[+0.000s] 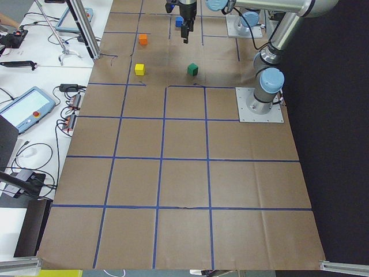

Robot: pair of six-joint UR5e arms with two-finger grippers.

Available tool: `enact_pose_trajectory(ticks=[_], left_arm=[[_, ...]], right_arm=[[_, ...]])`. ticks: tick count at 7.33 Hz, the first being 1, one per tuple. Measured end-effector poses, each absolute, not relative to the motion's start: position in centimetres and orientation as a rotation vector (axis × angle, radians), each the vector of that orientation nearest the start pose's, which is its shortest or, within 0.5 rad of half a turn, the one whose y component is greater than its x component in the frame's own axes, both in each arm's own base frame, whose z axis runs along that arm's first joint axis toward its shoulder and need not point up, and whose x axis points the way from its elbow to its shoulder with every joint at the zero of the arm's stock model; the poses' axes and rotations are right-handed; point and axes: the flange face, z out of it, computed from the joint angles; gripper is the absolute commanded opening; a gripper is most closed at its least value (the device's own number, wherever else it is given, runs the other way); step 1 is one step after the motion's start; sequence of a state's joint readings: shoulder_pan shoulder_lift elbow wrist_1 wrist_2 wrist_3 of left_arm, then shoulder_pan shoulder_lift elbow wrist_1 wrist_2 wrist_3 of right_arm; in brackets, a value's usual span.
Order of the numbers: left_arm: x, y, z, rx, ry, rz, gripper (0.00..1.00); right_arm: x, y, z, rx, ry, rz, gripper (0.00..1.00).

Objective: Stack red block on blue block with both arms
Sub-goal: 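Carry the red cube with the right gripper above the blue cube, then lower the red cube onto the blue cube with the right gripper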

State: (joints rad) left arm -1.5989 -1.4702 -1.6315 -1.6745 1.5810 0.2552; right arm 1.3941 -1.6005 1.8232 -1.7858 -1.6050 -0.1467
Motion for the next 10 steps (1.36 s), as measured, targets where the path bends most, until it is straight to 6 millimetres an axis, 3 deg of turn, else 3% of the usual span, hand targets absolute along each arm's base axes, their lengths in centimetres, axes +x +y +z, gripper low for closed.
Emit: enact_pose_trajectory(ticks=[1,2,6,10], left_arm=[[-14.5,-44.2,49.1,0.439,3.110,0.111,1.00],[-14.5,-44.2,49.2,0.438,3.108,0.103,1.00],[-14.5,-43.5,49.9,0.444,3.100,0.090,1.00],[-14.4,-43.3,49.9,0.443,3.098,0.091,1.00]], right_arm=[[2.5,-47.9,39.0,0.031,3.172,0.013,0.08],[1.7,-47.6,37.6,0.016,3.170,0.003,0.08],[1.5,-47.0,32.2,0.000,3.170,-0.045,0.08],[1.0,-49.1,28.1,-0.001,3.170,-0.051,0.08]])
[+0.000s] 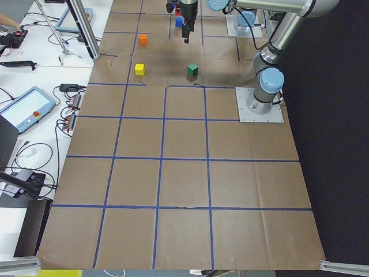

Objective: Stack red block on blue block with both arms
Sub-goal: 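Lower the red cube onto the blue cube with the right gripper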

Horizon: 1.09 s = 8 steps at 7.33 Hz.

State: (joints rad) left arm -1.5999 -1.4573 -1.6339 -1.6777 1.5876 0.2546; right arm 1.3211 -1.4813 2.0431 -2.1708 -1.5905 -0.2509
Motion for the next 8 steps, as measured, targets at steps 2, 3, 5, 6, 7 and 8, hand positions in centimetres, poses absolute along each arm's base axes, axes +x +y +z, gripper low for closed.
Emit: enact_pose_trajectory(ticks=[2,3,5,6,7,8], left_arm=[[-14.4,-43.3,50.0,0.445,3.098,0.091,1.00],[-14.4,-43.3,50.0,0.445,3.098,0.091,1.00],[-14.4,-43.3,50.1,0.445,3.096,0.084,1.00],[-14.4,-43.1,50.3,0.445,3.095,0.075,1.00],[-14.4,-43.0,50.5,0.444,3.094,0.067,1.00],[-14.3,-42.9,50.6,0.443,3.094,0.065,1.00]], right_arm=[[1.1,-48.9,26.8,-0.003,3.163,-0.014,0.08],[1.2,-48.7,26.1,-0.004,3.160,-0.001,0.08],[1.1,-49.2,25.4,-0.008,3.161,-0.020,0.08],[1.0,-49.5,25.3,-0.012,3.164,-0.042,0.08],[1.0,-49.6,25.2,-0.015,3.165,-0.053,0.08],[1.1,-49.7,25.1,-0.019,3.162,-0.058,0.08]])
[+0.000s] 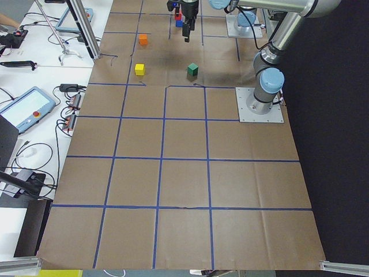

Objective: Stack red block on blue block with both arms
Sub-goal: 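Lower the red cube onto the blue cube with the right gripper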

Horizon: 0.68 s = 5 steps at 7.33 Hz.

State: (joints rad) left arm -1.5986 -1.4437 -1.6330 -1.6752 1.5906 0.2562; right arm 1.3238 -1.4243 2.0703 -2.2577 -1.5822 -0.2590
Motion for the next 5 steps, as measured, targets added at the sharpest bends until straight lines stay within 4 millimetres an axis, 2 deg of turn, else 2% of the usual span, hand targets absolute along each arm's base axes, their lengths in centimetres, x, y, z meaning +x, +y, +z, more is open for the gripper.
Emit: enact_pose_trajectory(ticks=[5], left_arm=[[-14.35,-42.85,50.58,0.444,3.094,0.065,1.00]], right_arm=[[1.42,-49.45,25.49,-0.056,3.145,-0.065,0.08]])
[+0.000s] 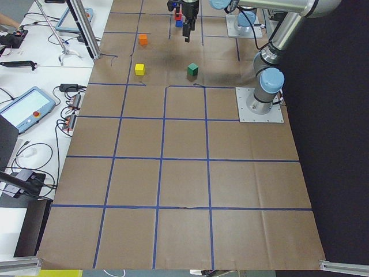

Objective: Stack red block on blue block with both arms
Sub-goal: 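Lower the red cube onto the blue cube with the right gripper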

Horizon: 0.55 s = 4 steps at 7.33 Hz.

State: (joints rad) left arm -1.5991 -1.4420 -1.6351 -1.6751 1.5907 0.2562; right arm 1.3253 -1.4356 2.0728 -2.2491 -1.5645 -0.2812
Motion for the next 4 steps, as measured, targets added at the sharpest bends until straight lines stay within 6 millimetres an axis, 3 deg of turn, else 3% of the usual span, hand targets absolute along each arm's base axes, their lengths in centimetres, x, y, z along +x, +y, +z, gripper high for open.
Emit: enact_pose_trajectory(ticks=[4], left_arm=[[-14.35,-42.89,50.50,0.444,3.094,0.070,1.00]], right_arm=[[1.35,-49.49,25.07,-0.056,3.148,-0.046,0.08]])
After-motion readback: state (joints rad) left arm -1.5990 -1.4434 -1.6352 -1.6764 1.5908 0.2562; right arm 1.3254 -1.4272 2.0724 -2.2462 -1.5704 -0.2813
